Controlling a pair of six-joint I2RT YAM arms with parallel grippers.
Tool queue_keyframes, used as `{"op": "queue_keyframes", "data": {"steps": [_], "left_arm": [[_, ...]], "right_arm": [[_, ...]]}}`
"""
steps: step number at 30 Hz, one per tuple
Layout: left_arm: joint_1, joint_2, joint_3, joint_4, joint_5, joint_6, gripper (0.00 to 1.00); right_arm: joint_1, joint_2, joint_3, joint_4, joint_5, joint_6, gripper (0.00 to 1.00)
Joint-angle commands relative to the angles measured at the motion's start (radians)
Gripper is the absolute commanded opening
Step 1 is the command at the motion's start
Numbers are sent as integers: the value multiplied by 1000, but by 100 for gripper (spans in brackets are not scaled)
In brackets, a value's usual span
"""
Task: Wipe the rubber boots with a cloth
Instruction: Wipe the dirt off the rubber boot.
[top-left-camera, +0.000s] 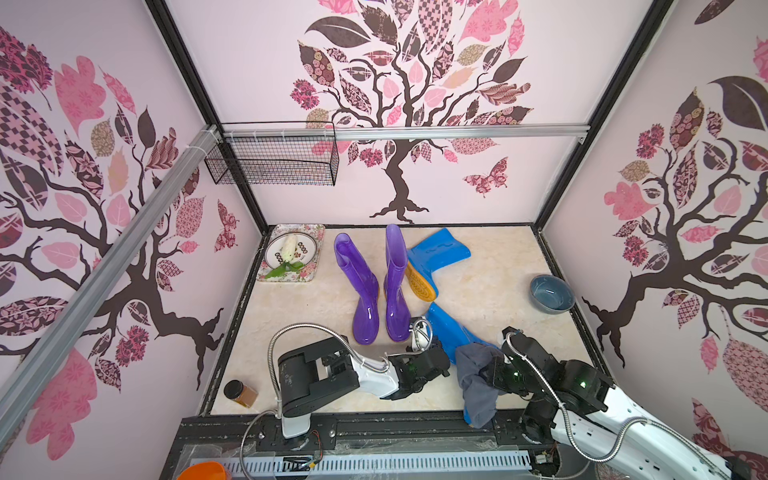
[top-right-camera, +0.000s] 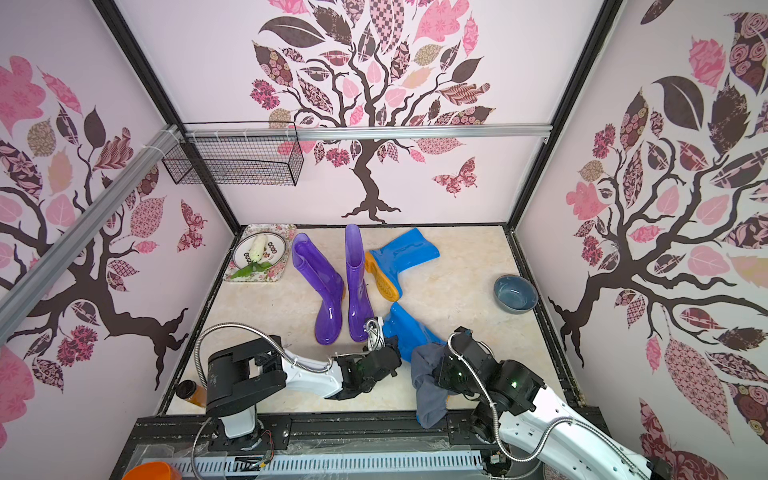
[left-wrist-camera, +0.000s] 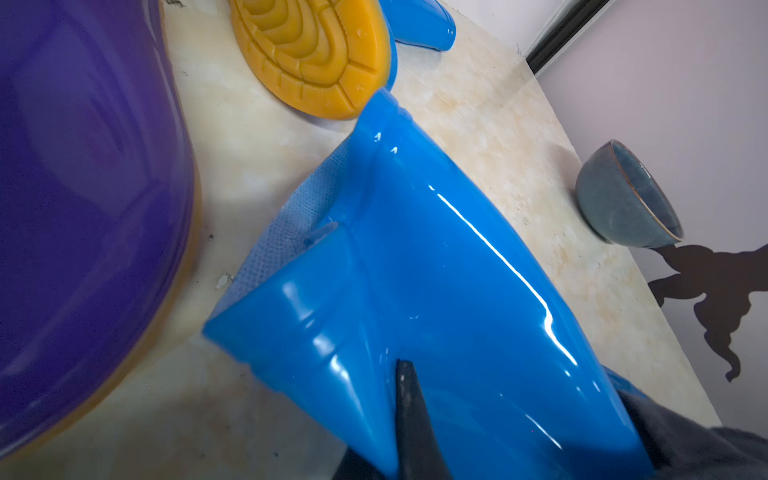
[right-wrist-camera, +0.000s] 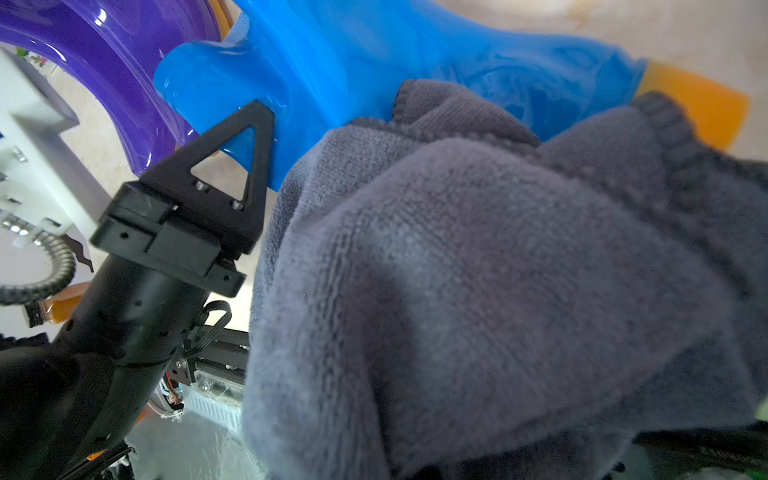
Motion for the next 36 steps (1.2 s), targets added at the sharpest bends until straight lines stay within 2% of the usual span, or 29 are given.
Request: {"op": "queue_keyframes", "data": {"steps": [1, 4, 6, 10, 11, 16, 20, 23, 25, 27, 32, 36], "left_arm": [[22, 14, 66, 24, 0, 33, 0], [23, 27, 80, 25, 18, 41, 0], [21, 28, 78, 27, 20, 24, 0], [20, 19, 55, 26, 23, 8, 0], [17, 16, 48, 26, 24, 5, 0], [-7, -8, 15, 29, -3, 4, 0], [-18, -22, -6, 32, -7, -2, 0], [-23, -29, -18, 33, -17, -7, 0], [-23, -31, -18, 34, -24, -9, 0], [-22, -28, -7, 33, -25, -5, 0], [-3, -21, 19, 23, -20, -15, 0], [16, -21, 25, 22, -12, -19, 0]], "right_arm": [[8, 11, -26, 14, -12, 85, 0], [8, 65, -73, 58, 8, 72, 0], [8, 88, -74, 57, 94, 82, 0], [-6, 85, -45, -8, 353, 122, 0], [-33, 98, -43, -12, 375, 125, 0], [-263, 200, -91, 121, 257, 3, 0], [-555, 255, -110, 262, 54, -177, 0], [-556, 298, -48, 249, -18, -256, 0], [-459, 287, -24, 224, -7, -232, 0], [-297, 251, 1, 200, 37, -166, 0], [189, 198, 32, 107, 240, 136, 0], [532, 290, 30, 139, 341, 333, 0]]}}
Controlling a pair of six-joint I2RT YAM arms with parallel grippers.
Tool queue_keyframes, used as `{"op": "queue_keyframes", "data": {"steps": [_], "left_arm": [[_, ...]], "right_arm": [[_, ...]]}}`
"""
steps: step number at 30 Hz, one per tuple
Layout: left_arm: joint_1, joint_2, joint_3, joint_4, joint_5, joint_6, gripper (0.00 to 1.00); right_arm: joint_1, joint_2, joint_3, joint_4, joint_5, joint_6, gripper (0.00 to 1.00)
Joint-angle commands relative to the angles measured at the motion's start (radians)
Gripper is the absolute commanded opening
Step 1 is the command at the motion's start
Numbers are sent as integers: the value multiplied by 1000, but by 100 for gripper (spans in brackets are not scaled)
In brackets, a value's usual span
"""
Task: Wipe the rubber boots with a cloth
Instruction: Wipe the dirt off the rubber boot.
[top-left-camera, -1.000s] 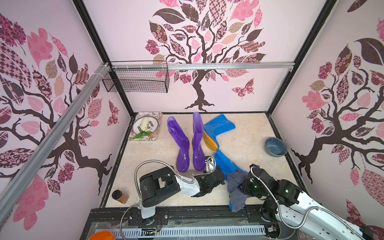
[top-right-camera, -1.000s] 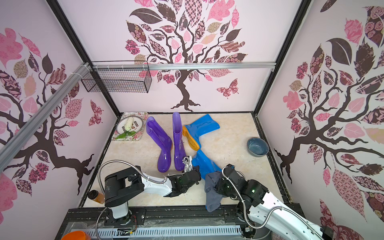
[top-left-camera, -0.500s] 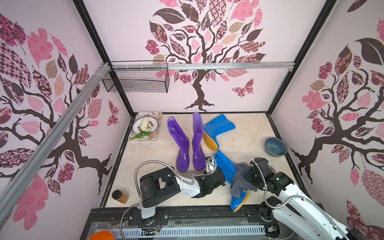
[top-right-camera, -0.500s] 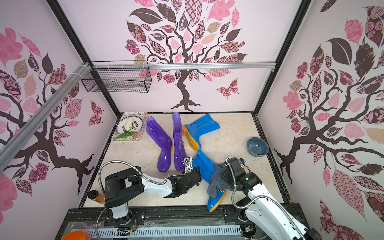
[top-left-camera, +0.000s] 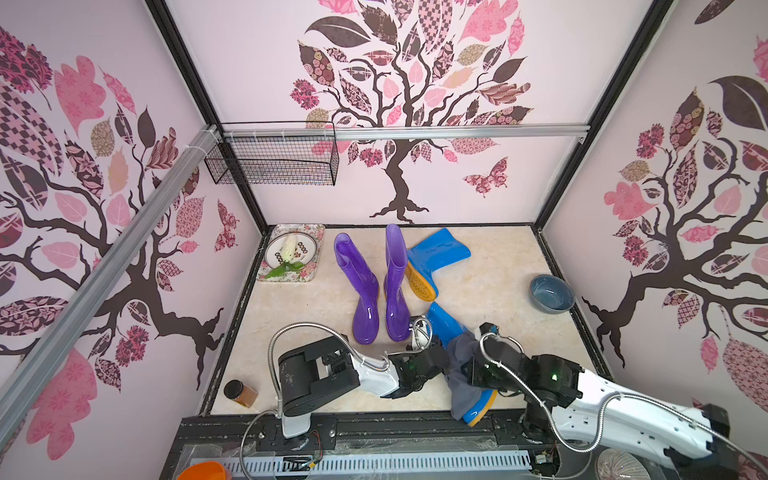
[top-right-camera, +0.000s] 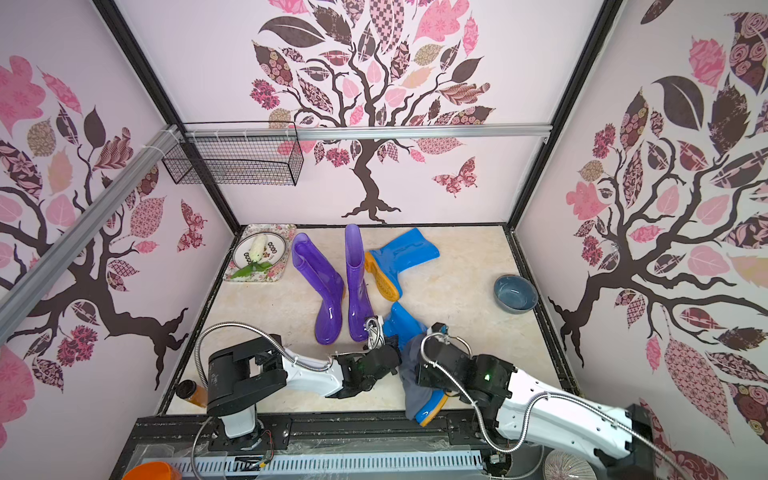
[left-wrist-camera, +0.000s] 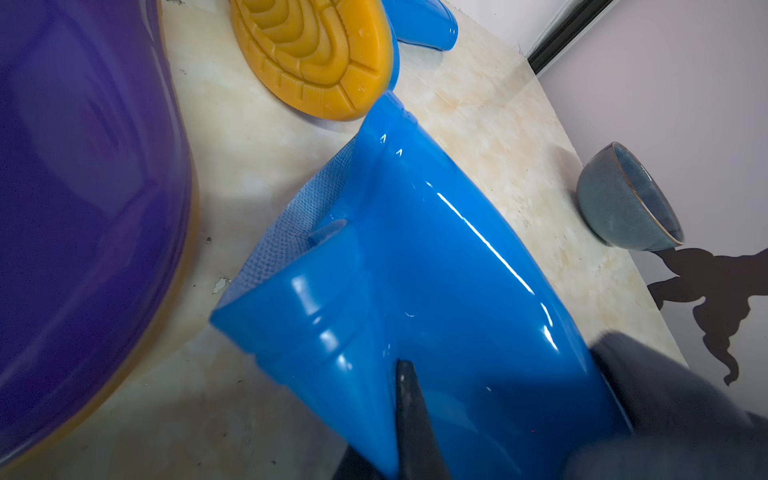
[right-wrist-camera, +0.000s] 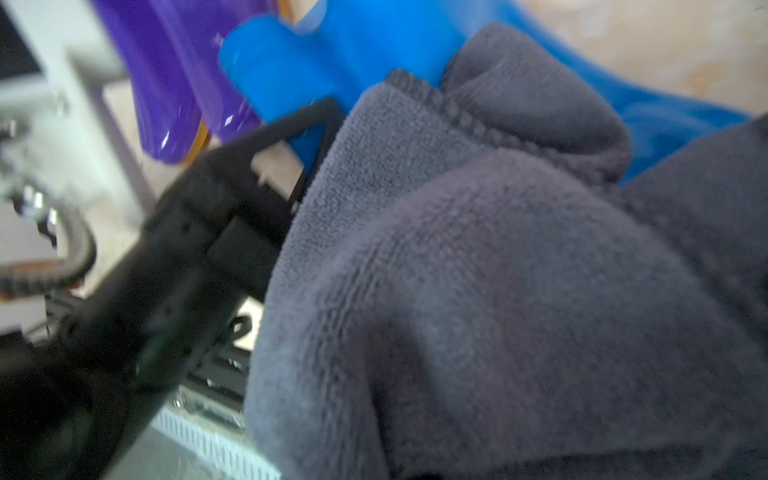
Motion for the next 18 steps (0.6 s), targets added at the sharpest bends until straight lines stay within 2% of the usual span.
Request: {"op": "queue_keyframes", "data": {"steps": [1, 3, 6, 8, 10, 11, 14, 17, 18], "left_arm": [[26, -26, 20, 26, -11, -11, 0], [27, -34, 19, 25, -10, -2, 0], [27, -41, 11, 19, -16, -4, 0], [27, -43, 4, 22, -13, -12, 0], [27, -43, -1, 26, -3, -16, 0], [27, -43, -4, 25, 3, -22, 0], [22, -36, -10, 31, 10, -35, 0], [19, -23, -6, 43, 20, -40, 0], [14, -22, -3, 43, 20, -39, 0]], "right_arm": [[218, 102, 44, -86, 164, 307, 0], [316, 150, 76, -148, 229, 409, 0], [327, 123, 31, -80, 224, 421, 0], [318, 52, -37, -88, 282, 486, 0], [247, -52, -65, -163, 322, 478, 0], [177, -104, -61, -212, 320, 453, 0], [-34, -223, -28, -266, 300, 294, 0], [-187, -180, -11, -232, 194, 131, 0], [-200, -156, -6, -219, 169, 111, 0]]}}
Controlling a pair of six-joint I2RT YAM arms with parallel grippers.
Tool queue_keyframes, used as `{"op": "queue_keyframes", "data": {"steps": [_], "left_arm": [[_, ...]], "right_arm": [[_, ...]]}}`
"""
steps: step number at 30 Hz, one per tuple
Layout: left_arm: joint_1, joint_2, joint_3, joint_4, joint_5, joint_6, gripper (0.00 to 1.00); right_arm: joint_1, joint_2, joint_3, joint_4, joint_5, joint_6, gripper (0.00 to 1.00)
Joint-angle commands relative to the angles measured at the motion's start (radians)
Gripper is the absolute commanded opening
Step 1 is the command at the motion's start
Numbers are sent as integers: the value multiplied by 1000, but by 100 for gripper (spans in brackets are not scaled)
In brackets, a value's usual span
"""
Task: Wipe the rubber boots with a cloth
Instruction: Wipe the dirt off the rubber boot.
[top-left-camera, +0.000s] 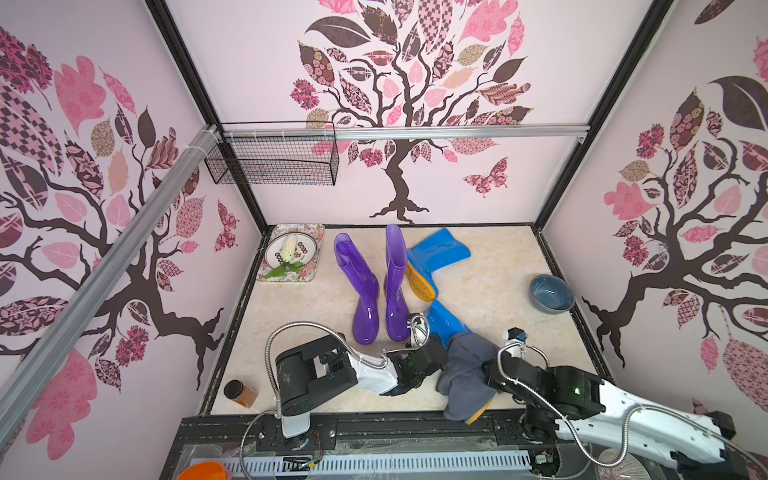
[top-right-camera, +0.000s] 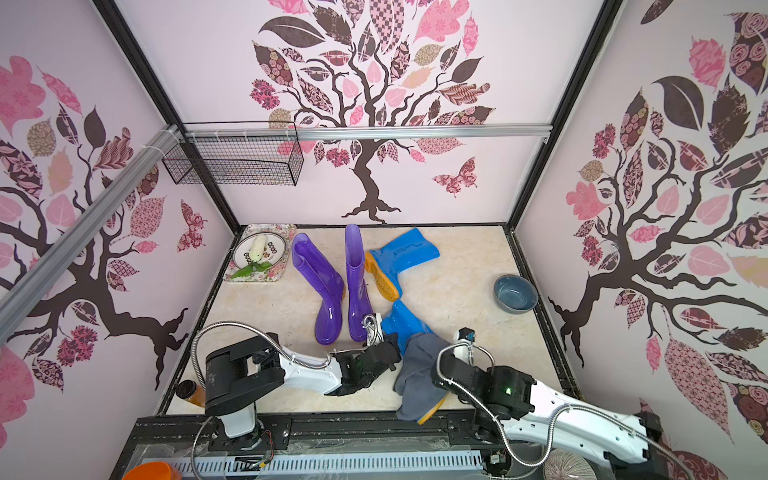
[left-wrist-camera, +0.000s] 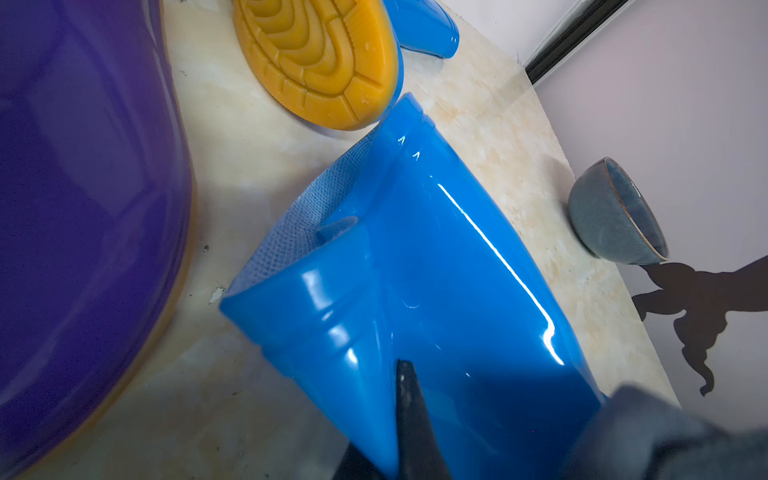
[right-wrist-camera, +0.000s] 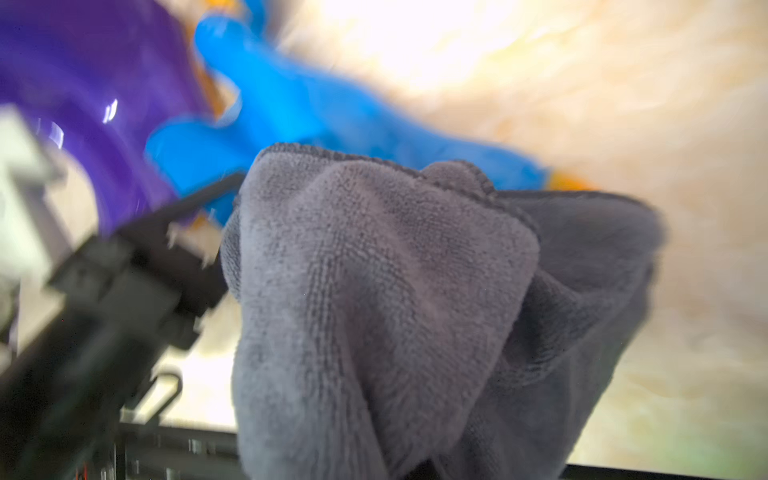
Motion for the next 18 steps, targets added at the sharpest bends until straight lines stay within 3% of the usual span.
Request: {"op": "queue_keyframes", "data": {"steps": [1, 6, 10, 12, 16, 18], "left_arm": [[-5, -6, -1, 41, -4, -11, 0], [-37, 3, -5, 64, -5, -11, 0], [-69, 14, -7, 79, -15, 7, 0], [-86, 10, -13, 83, -21, 12, 0], [-112, 0, -57, 138, -33, 19, 0], [-118, -2, -81, 164, -30, 15, 0]], "right_arm": [[-59, 74, 36, 11, -89, -51, 0], [-61, 156, 94, 149, -77, -152, 0], [-153, 329, 130, 240, -73, -301, 0], [-158, 346, 127, 344, -66, -393, 0], [-287, 417, 154, 532, -319, -518, 0], [-338, 463, 174, 582, -376, -550, 0]]}}
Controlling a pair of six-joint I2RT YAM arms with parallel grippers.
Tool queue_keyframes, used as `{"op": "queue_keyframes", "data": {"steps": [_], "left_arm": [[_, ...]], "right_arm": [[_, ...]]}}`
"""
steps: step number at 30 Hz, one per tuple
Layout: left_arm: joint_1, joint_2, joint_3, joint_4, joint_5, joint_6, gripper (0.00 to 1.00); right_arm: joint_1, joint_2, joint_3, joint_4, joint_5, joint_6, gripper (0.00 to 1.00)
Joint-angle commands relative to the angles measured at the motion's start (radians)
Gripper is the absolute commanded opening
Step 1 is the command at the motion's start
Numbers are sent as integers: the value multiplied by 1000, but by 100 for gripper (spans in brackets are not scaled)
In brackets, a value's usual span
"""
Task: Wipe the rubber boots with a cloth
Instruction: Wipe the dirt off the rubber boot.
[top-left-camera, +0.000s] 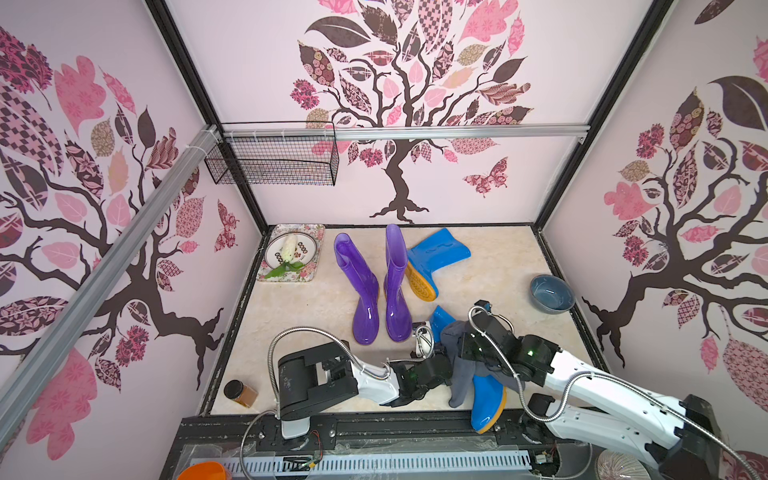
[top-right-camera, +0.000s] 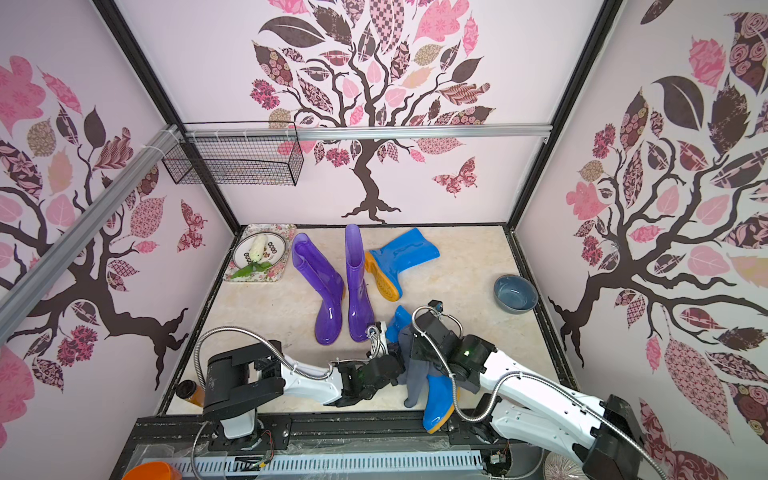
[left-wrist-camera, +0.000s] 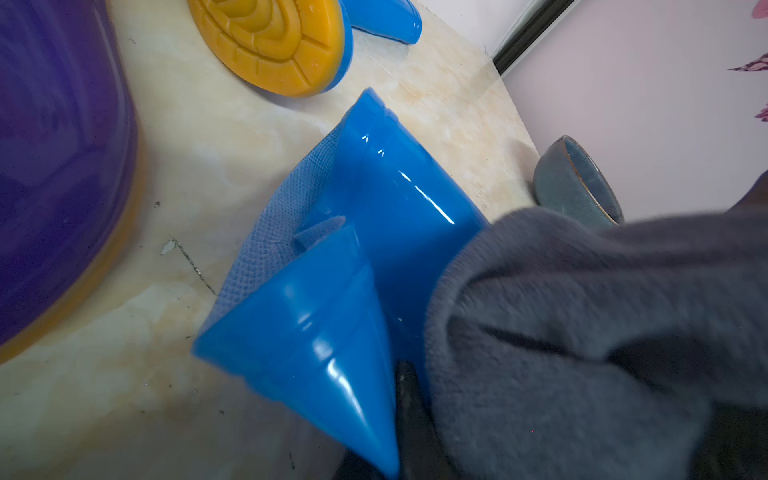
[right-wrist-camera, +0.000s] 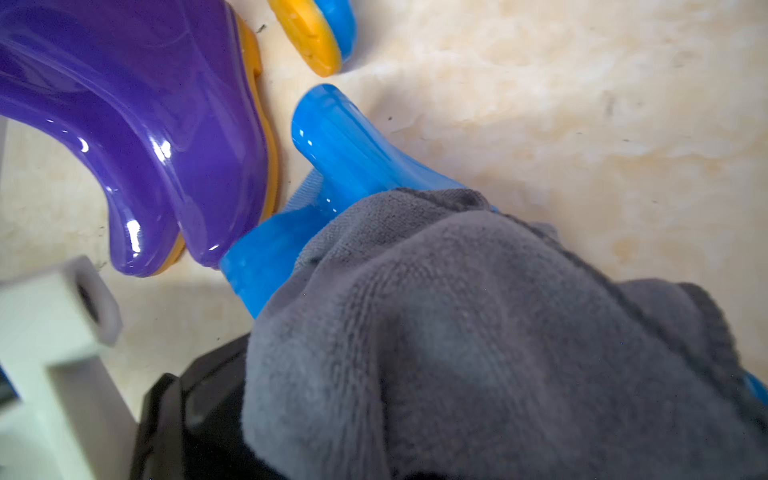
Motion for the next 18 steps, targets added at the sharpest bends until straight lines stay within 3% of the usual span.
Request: {"op": "queue_keyframes", "data": {"steps": [1, 6, 9, 12, 18], "left_arm": [[-22, -5, -54, 98, 13, 10, 0], [-23, -8, -82, 149, 29, 30, 0], [-23, -14, -85, 150, 26, 36, 0], [-23, -23, -91, 148, 21, 43, 0], [-21, -28, -88, 134, -11, 58, 0]], "right_arm": [[-68, 78, 74, 182, -165, -132, 0], [-78, 235, 146, 253, -315, -180, 0], [-98, 216, 101, 270, -279, -143, 0], [-123, 130, 18, 197, -234, -79, 0], [-122, -184, -117, -198, 12, 96, 0]]}}
